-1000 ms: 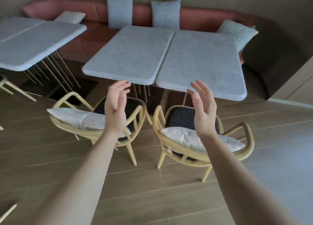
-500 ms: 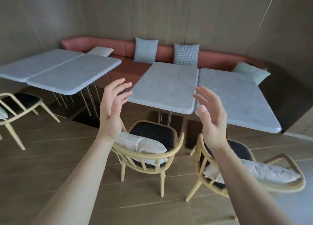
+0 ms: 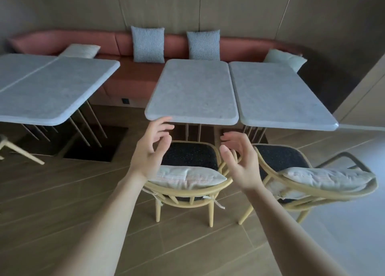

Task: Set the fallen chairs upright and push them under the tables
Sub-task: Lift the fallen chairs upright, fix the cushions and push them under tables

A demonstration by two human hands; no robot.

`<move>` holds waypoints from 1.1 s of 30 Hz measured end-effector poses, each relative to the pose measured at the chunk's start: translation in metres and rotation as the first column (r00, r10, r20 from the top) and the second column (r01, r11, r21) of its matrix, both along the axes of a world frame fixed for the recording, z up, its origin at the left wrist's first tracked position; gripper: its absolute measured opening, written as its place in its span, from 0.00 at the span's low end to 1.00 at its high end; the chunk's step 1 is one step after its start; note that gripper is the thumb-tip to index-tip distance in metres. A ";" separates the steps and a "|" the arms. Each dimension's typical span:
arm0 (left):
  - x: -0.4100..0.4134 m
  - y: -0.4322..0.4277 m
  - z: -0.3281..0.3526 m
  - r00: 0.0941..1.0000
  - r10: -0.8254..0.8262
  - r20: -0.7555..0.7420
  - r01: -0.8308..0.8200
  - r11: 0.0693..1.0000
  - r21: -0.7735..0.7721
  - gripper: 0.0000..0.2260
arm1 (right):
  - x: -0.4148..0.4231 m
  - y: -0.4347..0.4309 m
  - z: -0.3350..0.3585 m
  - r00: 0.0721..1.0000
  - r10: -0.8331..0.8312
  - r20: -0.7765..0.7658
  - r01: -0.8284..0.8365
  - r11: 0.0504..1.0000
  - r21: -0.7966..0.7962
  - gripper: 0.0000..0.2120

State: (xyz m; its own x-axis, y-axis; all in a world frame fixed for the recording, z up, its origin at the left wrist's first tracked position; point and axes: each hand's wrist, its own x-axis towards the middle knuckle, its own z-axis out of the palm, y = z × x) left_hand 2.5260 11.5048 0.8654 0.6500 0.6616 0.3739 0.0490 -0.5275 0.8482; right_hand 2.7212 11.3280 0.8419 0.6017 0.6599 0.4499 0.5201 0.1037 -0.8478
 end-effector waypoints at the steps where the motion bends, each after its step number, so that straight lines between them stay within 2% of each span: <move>1: -0.007 0.011 -0.023 0.987 -0.009 -0.163 0.011 1.000 0.014 0.25 | -0.009 0.008 -0.024 1.000 0.005 0.002 -0.004 0.992 -0.124 0.18; 3: -0.018 0.032 -0.065 0.910 -0.011 -0.414 0.048 0.996 0.078 0.26 | -0.025 0.026 -0.070 0.999 0.050 0.008 -0.044 0.941 -0.336 0.21; 4: -0.022 0.039 -0.082 0.870 -0.029 -0.492 0.078 0.994 0.079 0.27 | -0.032 0.033 -0.091 0.997 0.076 0.021 -0.060 0.902 -0.428 0.22; 8: -0.017 0.065 -0.139 0.732 -0.194 -0.653 0.232 0.972 -0.029 0.30 | -0.043 0.059 -0.149 0.994 0.100 0.053 -0.039 0.744 -0.667 0.27; 11: -0.004 0.081 -0.183 0.569 -0.300 -0.766 0.330 0.936 -0.122 0.34 | -0.036 0.080 -0.178 0.970 0.212 0.121 -0.014 0.544 -0.839 0.34; 12: -0.002 0.086 -0.197 0.508 -0.323 -0.798 0.366 0.920 -0.140 0.35 | -0.035 0.085 -0.186 0.958 0.248 0.145 0.007 0.484 -0.875 0.34; 14: 0.003 0.093 -0.221 0.360 -0.311 -0.880 0.454 0.882 -0.126 0.34 | -0.034 0.097 -0.203 0.933 0.296 0.203 0.055 0.442 -0.896 0.31; 15: 0.006 0.094 -0.231 0.288 -0.273 -0.918 0.508 0.856 -0.095 0.32 | -0.035 0.102 -0.209 0.919 0.331 0.214 0.056 0.426 -0.903 0.30; 17: 0.012 0.096 -0.248 0.193 -0.174 -0.966 0.601 0.799 -0.024 0.27 | -0.041 0.111 -0.220 0.887 0.427 0.178 0.027 0.337 -0.941 0.31; 20: 0.021 0.103 -0.260 0.175 -0.081 -0.981 0.652 0.756 0.054 0.22 | -0.043 0.122 -0.233 0.827 0.540 0.158 0.067 0.184 -0.981 0.28; 23: 0.026 0.109 -0.266 0.189 -0.081 -0.979 0.717 0.693 0.081 0.21 | -0.034 0.131 -0.240 0.774 0.601 0.198 0.136 0.148 -0.980 0.14; 24: 0.026 0.111 -0.267 0.184 -0.089 -0.979 0.719 0.692 0.073 0.21 | -0.033 0.133 -0.242 0.768 0.610 0.195 0.143 0.133 -0.981 0.13; 28: 0.029 0.118 -0.268 0.187 -0.079 -0.979 0.716 0.693 0.081 0.21 | -0.027 0.137 -0.250 0.743 0.635 0.212 0.146 0.155 -0.977 0.14; 33: 0.059 0.130 -0.269 0.218 -0.022 -0.976 0.682 0.719 0.136 0.22 | 0.003 0.154 -0.251 0.796 0.549 0.253 0.155 0.219 -0.963 0.15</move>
